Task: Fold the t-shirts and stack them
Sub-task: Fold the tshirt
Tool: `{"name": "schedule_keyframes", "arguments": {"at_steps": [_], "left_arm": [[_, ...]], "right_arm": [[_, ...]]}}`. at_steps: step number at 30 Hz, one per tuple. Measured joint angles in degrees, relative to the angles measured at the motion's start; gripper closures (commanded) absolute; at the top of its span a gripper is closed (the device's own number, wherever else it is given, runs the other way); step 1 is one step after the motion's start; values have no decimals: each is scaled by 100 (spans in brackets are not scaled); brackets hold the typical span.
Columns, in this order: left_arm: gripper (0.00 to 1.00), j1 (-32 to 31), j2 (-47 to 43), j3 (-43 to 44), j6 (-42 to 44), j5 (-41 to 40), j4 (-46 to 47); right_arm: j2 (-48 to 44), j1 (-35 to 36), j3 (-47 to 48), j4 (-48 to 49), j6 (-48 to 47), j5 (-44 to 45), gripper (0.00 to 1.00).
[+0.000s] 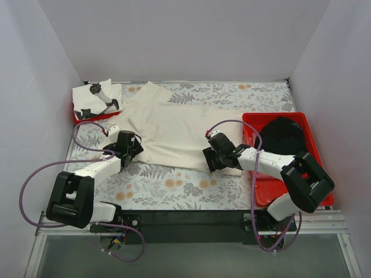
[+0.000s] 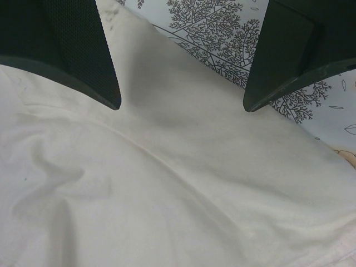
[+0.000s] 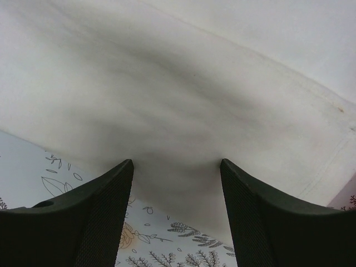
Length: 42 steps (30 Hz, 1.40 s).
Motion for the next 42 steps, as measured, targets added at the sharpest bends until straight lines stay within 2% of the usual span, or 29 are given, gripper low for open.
{"name": "schedule_keyframes", "arguments": {"at_steps": [25,33,37,42], "left_arm": [[15,0,-227,-98,44,28,59],[15,-120,-828,-42,315,129,549],[15,-162,-28,313,435,369,968],[15,-195,935,614,448,614,1290]], "right_arm": [[-68,-378,-33,-173,-197,-31,39],[-254,-378,295,-732,-461,-151,39],[-210,-378,776,-627,-544,-326,39],[308,-378,1073,-140,-546,-411,41]]}}
